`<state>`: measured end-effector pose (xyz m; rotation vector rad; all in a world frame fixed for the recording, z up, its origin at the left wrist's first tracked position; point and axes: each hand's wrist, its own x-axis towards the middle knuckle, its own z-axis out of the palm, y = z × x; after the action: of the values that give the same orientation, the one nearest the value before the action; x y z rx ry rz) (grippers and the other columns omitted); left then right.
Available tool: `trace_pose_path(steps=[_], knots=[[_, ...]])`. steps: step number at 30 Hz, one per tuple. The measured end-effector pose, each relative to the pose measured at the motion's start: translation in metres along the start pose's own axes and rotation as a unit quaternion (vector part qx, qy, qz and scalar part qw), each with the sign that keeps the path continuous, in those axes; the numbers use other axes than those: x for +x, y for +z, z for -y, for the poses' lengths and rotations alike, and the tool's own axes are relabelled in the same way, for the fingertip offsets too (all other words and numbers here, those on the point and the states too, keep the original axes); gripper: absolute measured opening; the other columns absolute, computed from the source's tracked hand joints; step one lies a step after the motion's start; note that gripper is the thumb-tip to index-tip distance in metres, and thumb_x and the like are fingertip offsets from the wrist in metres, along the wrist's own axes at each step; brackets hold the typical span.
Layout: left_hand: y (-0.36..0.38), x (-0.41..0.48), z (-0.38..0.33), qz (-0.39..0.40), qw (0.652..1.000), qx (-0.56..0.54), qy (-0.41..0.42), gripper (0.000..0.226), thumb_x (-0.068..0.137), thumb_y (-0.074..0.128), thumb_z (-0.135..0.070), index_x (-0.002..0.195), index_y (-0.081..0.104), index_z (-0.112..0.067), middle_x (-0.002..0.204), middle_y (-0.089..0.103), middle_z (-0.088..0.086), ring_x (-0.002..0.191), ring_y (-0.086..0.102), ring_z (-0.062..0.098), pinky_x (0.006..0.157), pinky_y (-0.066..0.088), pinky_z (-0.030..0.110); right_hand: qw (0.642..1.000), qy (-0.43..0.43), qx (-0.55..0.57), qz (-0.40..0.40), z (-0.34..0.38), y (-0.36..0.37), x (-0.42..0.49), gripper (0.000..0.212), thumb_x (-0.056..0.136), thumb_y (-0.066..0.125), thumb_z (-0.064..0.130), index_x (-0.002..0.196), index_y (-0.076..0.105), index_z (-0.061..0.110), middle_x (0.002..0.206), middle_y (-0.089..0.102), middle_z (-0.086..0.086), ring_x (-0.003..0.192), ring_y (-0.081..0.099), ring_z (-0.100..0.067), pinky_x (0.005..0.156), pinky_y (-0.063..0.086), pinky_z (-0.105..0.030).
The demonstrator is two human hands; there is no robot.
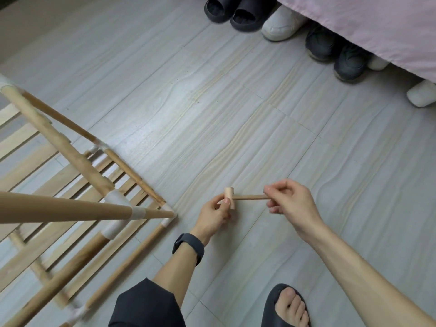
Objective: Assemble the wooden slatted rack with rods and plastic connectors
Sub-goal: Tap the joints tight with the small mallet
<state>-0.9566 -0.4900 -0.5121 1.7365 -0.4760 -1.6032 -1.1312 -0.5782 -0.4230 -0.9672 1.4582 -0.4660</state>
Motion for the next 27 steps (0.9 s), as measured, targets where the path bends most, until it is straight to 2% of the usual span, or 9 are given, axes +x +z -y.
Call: trace_pose_path(steps=[2, 5, 8, 11, 13, 16, 20, 25, 27], knots=[[0.010, -0.003, 0.004, 0.029, 0.997, 0.065, 0.022, 0.027, 0.103, 0.056, -0.032, 0.128, 0.065, -0.030, 0.097, 0.071, -0.002, 0.082, 0.066, 0.007, 0.071, 0.049, 0.021, 0.992, 0.004, 0.129, -0.006, 0.004, 0.011, -0.001, 0.025, 0.100, 0.063, 0.027, 0.088, 0.063, 0.006, 0.085, 0.072, -0.011, 0.058, 0.064, -0.015, 0.054, 0.053, -0.027], [0.021, -0.008, 0.019, -0.084, 0.950, 0.290, 0.078, 0.035, 0.100, 0.054, -0.040, 0.133, 0.062, -0.031, 0.131, 0.060, 0.001, 0.129, 0.051, 0.019, 0.103, 0.039, 0.026, 0.992, -0.114, -0.012, -0.058, -0.005, 0.031, 0.001, 0.057, 0.102, 0.047, 0.053, 0.068, 0.054, 0.009, 0.062, 0.061, -0.005, 0.055, 0.062, -0.020, 0.057, 0.048, -0.037], [0.012, -0.021, 0.040, -0.133, 0.850, 0.508, 0.043, 0.083, 0.093, 0.048, -0.060, 0.160, 0.013, -0.028, 0.169, 0.001, 0.006, 0.155, -0.002, 0.032, 0.123, 0.010, 0.049, 0.949, -0.260, -0.131, -0.121, -0.007, 0.031, 0.001, 0.053, 0.101, 0.038, 0.051, 0.065, 0.047, 0.013, 0.062, 0.066, -0.005, 0.069, 0.071, -0.024, 0.059, 0.051, -0.037], [-0.003, -0.026, 0.056, -0.053, 0.814, 0.578, 0.025, 0.106, 0.089, 0.043, -0.076, 0.154, -0.028, -0.033, 0.158, -0.041, -0.004, 0.148, -0.033, 0.024, 0.122, -0.006, 0.056, 0.912, -0.314, -0.218, -0.149, -0.020, 0.029, 0.006, 0.041, 0.103, 0.034, 0.038, 0.066, 0.043, 0.022, 0.060, 0.065, 0.005, 0.058, 0.066, -0.021, 0.052, 0.046, -0.033], [-0.005, -0.026, 0.057, -0.038, 0.810, 0.585, 0.016, 0.108, 0.088, 0.042, -0.079, 0.152, -0.031, -0.034, 0.156, -0.044, -0.006, 0.147, -0.035, 0.022, 0.122, -0.007, 0.057, 0.892, -0.311, -0.301, -0.131, -0.035, 0.029, 0.011, 0.041, 0.102, 0.032, 0.037, 0.066, 0.036, 0.018, 0.052, 0.048, 0.003, 0.049, 0.051, -0.028, 0.049, 0.037, -0.033], [-0.004, -0.022, 0.056, -0.043, 0.809, 0.586, 0.013, 0.108, 0.088, 0.043, -0.078, 0.152, -0.032, -0.033, 0.156, -0.044, -0.006, 0.147, -0.036, 0.022, 0.121, -0.007, 0.057, 0.914, -0.291, -0.247, -0.135, -0.035, 0.031, 0.009, 0.041, 0.101, 0.030, 0.040, 0.063, 0.034, 0.023, 0.058, 0.064, -0.004, 0.048, 0.051, -0.020, 0.049, 0.036, -0.032], [-0.007, -0.024, 0.056, -0.031, 0.812, 0.583, 0.013, 0.109, 0.088, 0.044, -0.078, 0.151, -0.033, -0.034, 0.154, -0.046, -0.007, 0.145, -0.038, 0.021, 0.121, -0.010, 0.057, 0.937, -0.250, -0.203, -0.135, -0.040, 0.027, 0.003, 0.041, 0.102, 0.033, 0.032, 0.061, 0.031, 0.029, 0.049, 0.054, 0.023, 0.061, 0.067, -0.009, 0.054, 0.034, -0.026], [-0.005, -0.021, 0.054, -0.032, 0.814, 0.580, 0.011, 0.110, 0.088, 0.046, -0.077, 0.151, -0.033, -0.034, 0.154, -0.047, -0.007, 0.145, -0.038, 0.022, 0.121, -0.009, 0.058, 0.943, -0.250, -0.174, -0.138, -0.039, 0.027, 0.003, 0.045, 0.102, 0.033, 0.039, 0.062, 0.039, 0.018, 0.055, 0.062, 0.016, 0.073, 0.072, -0.014, 0.056, 0.045, -0.032], [-0.004, -0.024, 0.051, -0.019, 0.816, 0.578, 0.003, 0.110, 0.088, 0.047, -0.076, 0.152, -0.032, -0.034, 0.154, -0.047, -0.007, 0.146, -0.037, 0.022, 0.120, -0.009, 0.057, 0.938, -0.258, -0.198, -0.116, -0.051, 0.025, -0.005, 0.045, 0.101, 0.030, 0.045, 0.063, 0.038, 0.023, 0.065, 0.070, -0.004, 0.071, 0.071, -0.027, 0.058, 0.051, -0.038]])
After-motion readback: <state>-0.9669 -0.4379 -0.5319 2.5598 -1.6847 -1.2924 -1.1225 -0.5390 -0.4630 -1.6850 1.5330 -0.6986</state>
